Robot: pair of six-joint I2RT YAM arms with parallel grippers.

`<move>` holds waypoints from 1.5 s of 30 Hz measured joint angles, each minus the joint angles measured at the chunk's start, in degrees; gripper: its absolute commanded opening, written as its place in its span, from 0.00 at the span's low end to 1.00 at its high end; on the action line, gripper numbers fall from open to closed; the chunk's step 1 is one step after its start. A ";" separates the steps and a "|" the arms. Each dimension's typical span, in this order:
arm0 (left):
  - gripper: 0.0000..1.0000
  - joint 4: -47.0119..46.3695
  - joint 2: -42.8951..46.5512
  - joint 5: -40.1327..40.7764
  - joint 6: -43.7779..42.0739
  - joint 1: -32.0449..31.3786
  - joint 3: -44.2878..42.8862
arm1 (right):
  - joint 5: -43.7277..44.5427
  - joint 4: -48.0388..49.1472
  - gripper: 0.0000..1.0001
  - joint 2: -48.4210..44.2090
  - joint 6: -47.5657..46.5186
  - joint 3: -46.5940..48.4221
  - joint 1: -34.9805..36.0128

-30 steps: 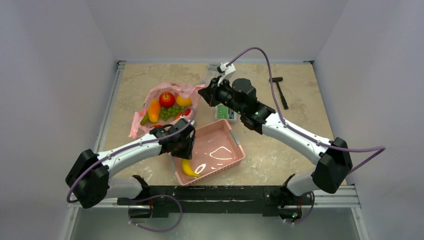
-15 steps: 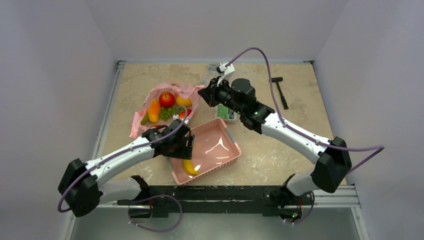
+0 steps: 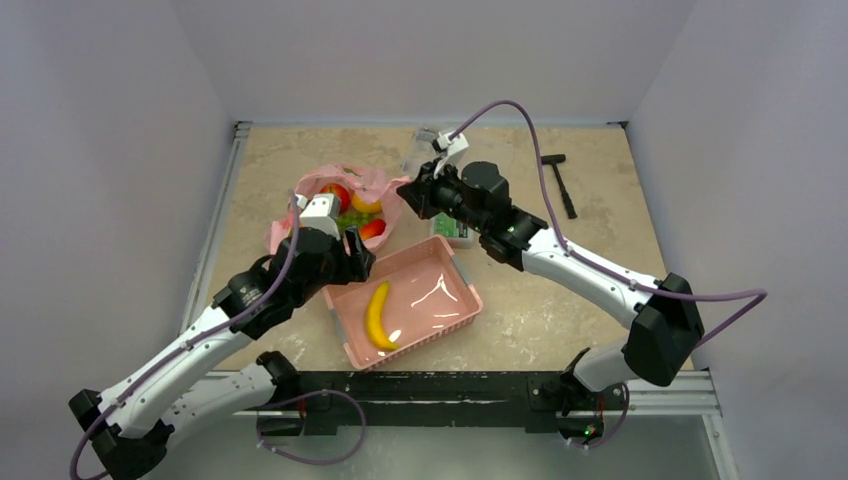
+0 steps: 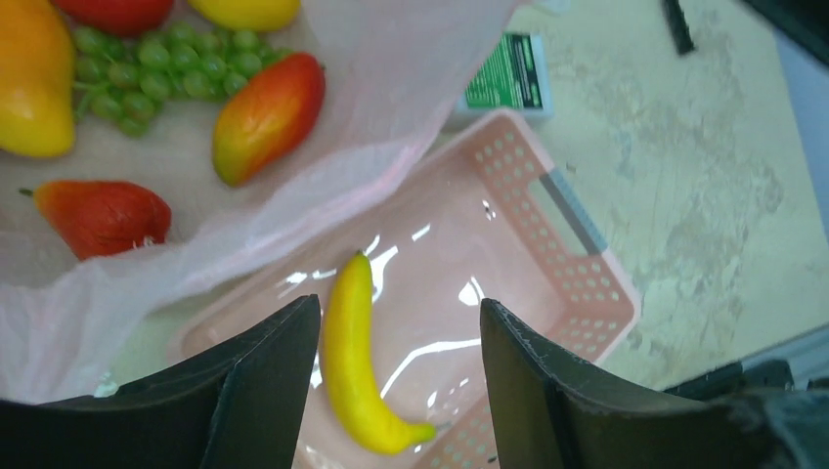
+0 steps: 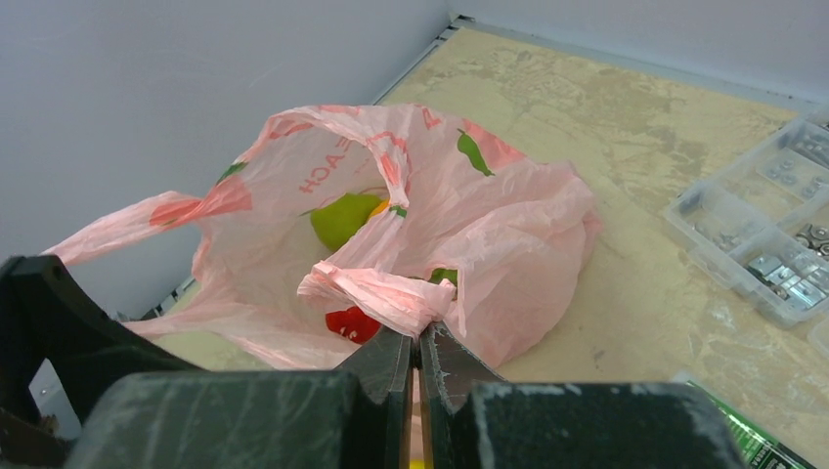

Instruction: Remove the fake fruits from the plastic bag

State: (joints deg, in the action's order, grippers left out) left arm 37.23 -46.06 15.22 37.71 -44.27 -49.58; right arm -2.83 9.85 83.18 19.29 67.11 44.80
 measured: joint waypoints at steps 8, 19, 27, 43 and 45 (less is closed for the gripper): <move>0.54 -7.74 -9.01 8.57 -0.70 4.55 -4.28 | -0.24 0.00 0.00 -0.15 0.87 0.02 0.72; 0.51 -20.24 -19.34 12.15 -2.93 11.17 -1.90 | -1.92 0.00 0.00 -0.87 3.82 0.02 1.22; 0.48 -19.85 -19.96 13.62 0.59 15.21 8.04 | -4.42 0.92 0.00 -1.51 4.70 -1.49 1.33; 0.52 -15.69 -15.78 21.92 9.94 16.74 15.08 | -8.87 4.39 0.00 -0.22 4.74 -2.01 1.33; 0.53 -16.81 -16.41 21.92 8.57 17.33 14.27 | -8.98 4.28 0.00 0.37 4.74 -2.01 1.33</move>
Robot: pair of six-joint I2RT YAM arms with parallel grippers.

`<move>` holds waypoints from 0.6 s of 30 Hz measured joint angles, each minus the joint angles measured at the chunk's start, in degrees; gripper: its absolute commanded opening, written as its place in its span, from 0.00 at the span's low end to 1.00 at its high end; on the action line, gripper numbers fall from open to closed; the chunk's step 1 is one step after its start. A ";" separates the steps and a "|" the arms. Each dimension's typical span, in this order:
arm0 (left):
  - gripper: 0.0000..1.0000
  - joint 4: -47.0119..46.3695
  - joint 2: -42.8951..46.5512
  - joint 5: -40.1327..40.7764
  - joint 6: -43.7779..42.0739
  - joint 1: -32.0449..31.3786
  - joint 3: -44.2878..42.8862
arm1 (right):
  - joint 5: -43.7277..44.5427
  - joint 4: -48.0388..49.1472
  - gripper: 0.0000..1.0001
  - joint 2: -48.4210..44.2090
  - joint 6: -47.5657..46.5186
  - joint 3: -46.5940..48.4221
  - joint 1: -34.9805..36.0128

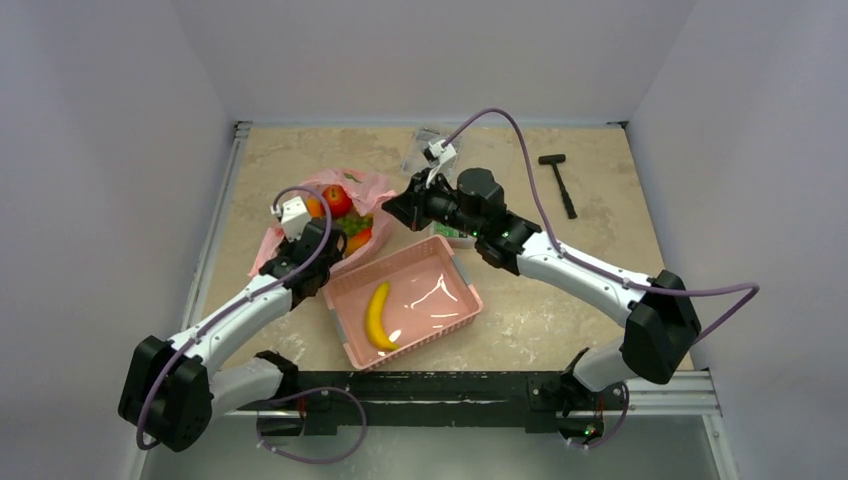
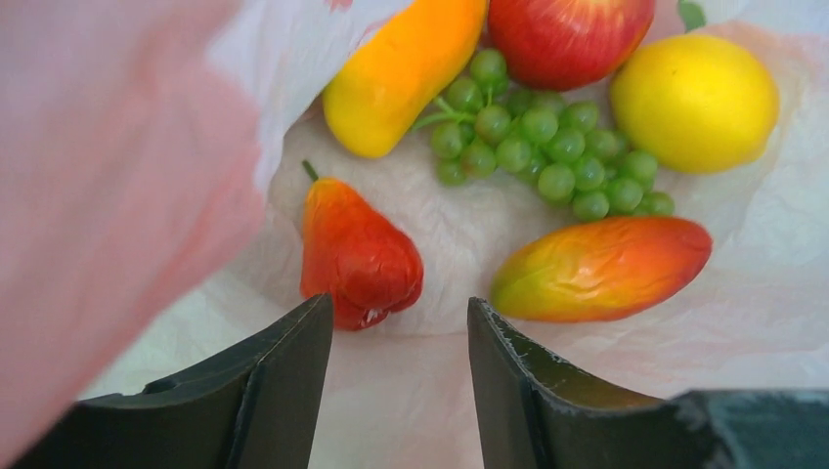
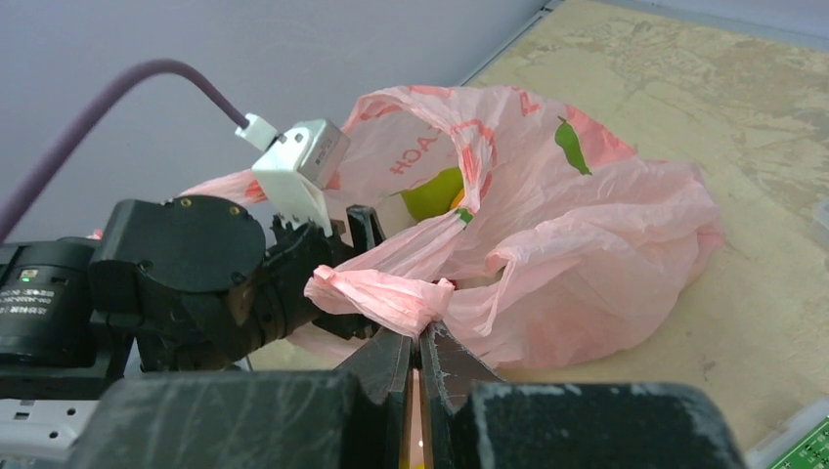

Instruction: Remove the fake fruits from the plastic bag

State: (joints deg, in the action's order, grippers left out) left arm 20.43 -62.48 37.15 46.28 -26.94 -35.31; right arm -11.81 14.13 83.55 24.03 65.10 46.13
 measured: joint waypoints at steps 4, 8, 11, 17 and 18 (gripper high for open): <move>0.54 -2.08 -2.40 -0.17 -2.45 1.36 -3.21 | -0.17 -0.46 0.00 1.01 -0.09 0.02 0.15; 0.55 -6.47 -5.27 -1.29 -3.98 3.58 -5.18 | -0.20 -0.81 0.00 1.42 -0.26 0.02 0.48; 0.59 -7.43 -9.05 -1.49 -4.42 5.09 -6.97 | -0.24 -0.83 0.00 1.44 -0.61 0.04 0.66; 0.70 -4.20 -15.52 -0.66 -1.90 5.95 -11.47 | -0.37 -0.81 0.00 1.44 -0.94 0.04 0.74; 0.71 -3.80 -15.93 -0.52 -1.16 6.03 -11.50 | -0.37 -0.83 0.00 1.44 -0.98 0.04 0.74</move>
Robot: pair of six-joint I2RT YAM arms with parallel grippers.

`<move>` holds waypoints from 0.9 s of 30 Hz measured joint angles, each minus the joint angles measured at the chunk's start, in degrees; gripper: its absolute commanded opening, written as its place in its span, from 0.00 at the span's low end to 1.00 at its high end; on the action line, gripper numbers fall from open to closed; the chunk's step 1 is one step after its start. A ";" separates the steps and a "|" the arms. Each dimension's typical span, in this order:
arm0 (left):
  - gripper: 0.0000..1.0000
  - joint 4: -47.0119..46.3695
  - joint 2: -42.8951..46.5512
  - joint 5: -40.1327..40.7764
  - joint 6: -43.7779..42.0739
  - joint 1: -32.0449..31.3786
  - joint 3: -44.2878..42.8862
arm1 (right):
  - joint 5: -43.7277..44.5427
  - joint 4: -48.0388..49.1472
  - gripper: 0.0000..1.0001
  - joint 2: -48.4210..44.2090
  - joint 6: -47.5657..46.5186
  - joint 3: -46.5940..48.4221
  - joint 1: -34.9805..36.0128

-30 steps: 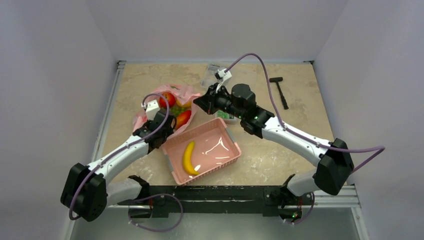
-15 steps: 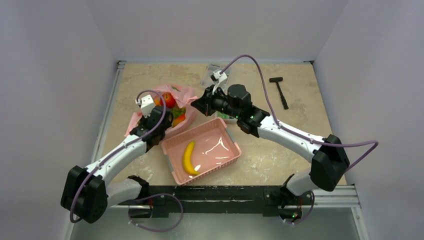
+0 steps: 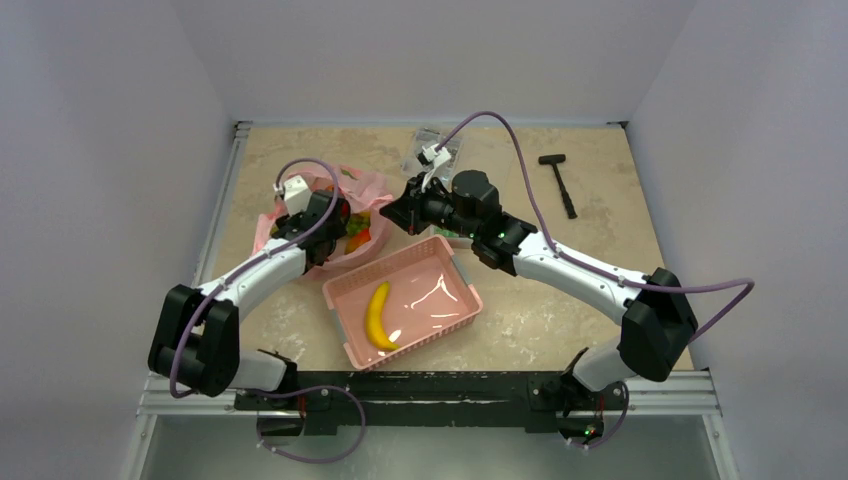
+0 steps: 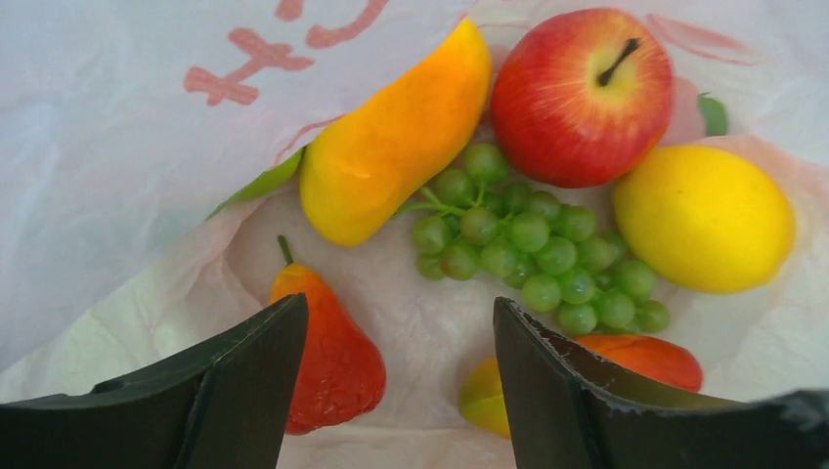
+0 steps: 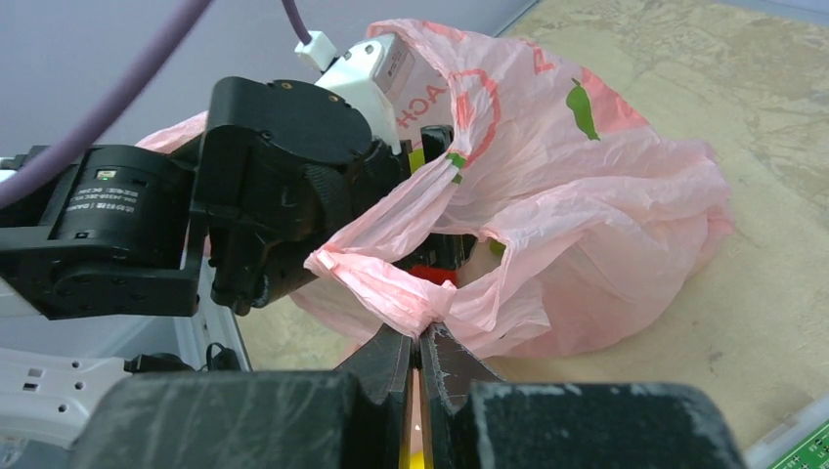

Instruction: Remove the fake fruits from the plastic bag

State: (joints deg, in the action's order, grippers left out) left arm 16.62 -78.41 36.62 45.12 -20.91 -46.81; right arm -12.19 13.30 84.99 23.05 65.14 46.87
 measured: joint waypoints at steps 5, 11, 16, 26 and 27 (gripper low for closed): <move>0.79 2.89 -2.82 0.09 4.35 1.68 0.02 | 0.02 -0.02 0.00 -0.07 -0.15 0.00 0.00; 0.79 5.33 -3.98 0.11 7.91 3.17 1.11 | 0.02 -0.68 0.00 -1.01 -0.85 0.00 0.00; 0.68 6.01 -3.98 -0.66 9.99 3.30 1.53 | -0.02 -0.96 0.00 -1.57 -1.11 0.00 0.00; 0.65 5.07 -1.40 -2.10 20.41 2.95 6.43 | 2.40 -4.70 0.00 -5.40 -2.64 -0.02 -0.57; 0.68 5.16 -1.53 -1.92 21.05 2.62 6.36 | 2.58 -4.98 0.00 -6.19 -2.78 -0.02 -0.98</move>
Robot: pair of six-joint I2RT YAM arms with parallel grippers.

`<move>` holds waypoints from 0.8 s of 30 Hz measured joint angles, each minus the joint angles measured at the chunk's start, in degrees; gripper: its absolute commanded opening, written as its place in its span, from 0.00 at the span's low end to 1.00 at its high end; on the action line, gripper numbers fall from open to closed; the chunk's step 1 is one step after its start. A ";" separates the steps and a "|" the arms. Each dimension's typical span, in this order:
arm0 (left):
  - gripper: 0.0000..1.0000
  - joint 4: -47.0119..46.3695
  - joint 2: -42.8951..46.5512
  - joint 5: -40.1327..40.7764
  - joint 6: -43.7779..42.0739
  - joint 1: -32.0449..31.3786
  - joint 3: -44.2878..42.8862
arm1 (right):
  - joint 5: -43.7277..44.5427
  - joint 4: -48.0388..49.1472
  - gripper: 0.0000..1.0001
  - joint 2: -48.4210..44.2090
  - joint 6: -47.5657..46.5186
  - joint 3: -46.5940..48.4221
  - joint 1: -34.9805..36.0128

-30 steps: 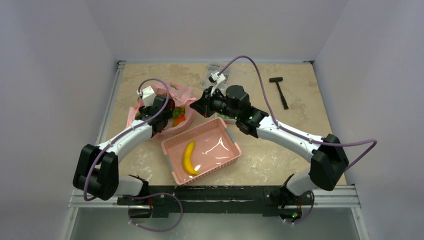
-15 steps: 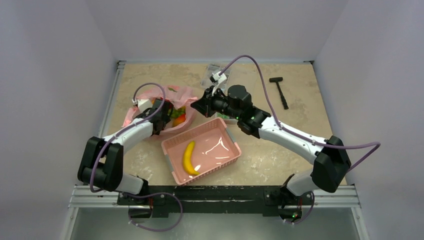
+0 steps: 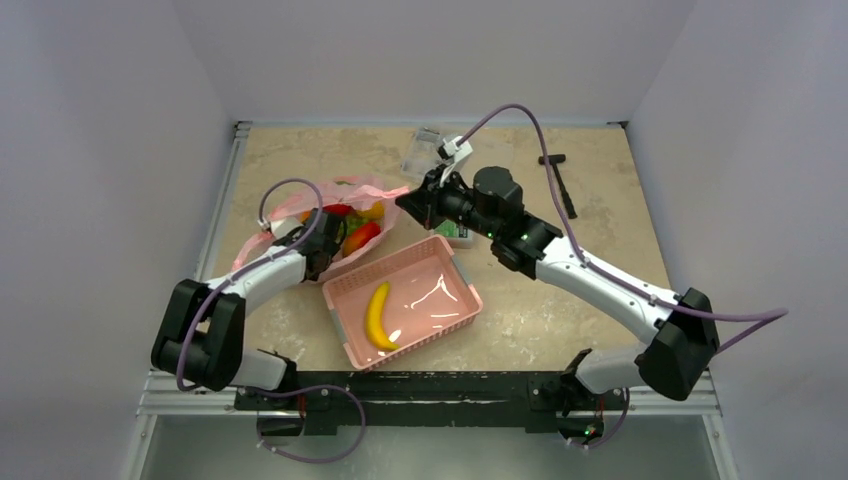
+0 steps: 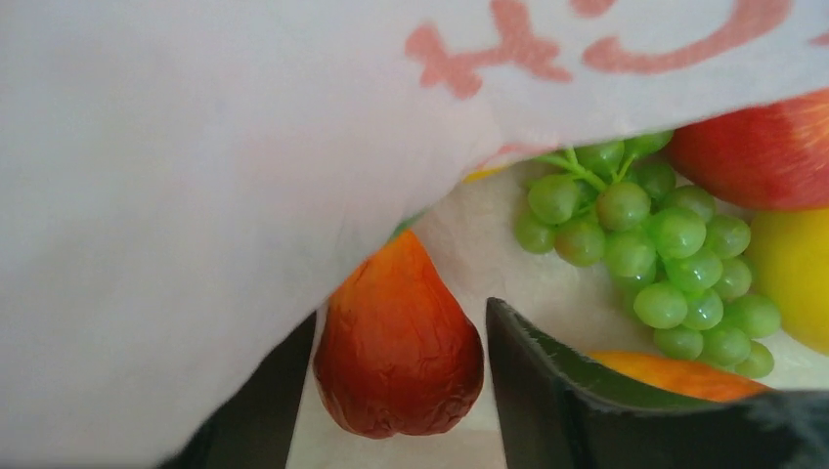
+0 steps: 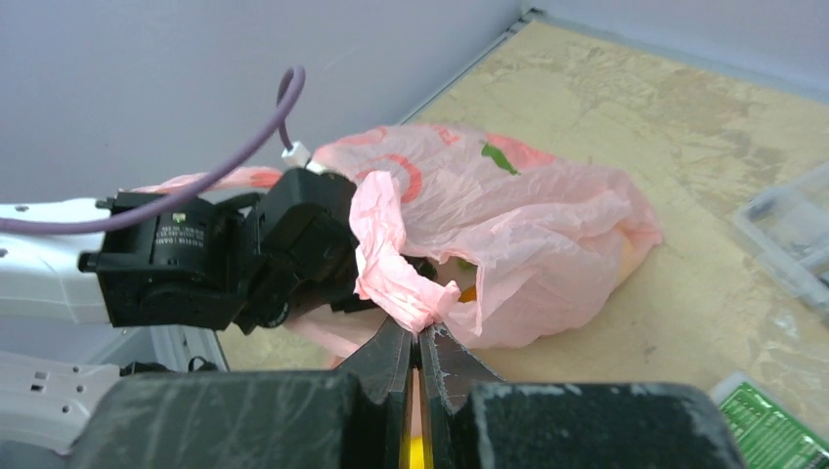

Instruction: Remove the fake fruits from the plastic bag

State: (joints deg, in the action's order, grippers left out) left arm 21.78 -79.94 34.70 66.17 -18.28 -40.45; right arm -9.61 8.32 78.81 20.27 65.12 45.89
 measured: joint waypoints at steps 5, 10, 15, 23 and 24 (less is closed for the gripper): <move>0.80 3.21 -3.45 0.00 2.56 -2.19 -2.19 | 1.01 -0.28 0.00 -1.27 -0.68 0.63 -1.73; 0.72 5.05 -4.26 0.02 3.98 -2.43 -3.28 | 0.63 -0.66 0.00 0.63 -0.57 1.53 -2.47; 0.49 3.23 -3.82 0.26 3.43 -2.43 -2.29 | -0.46 -1.01 0.00 0.72 -0.35 1.53 -2.56; 0.24 -2.56 0.04 -0.50 -1.95 -2.21 1.90 | -0.46 -1.09 0.00 0.17 -0.37 1.53 -2.56; 0.22 -2.99 0.46 -0.70 -3.02 -2.16 1.92 | -0.46 -1.11 0.00 0.02 -0.37 1.53 -2.56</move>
State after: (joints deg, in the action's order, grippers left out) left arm 18.79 -79.48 34.00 63.16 -20.45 -38.52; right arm -10.07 7.20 78.83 19.90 66.65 43.33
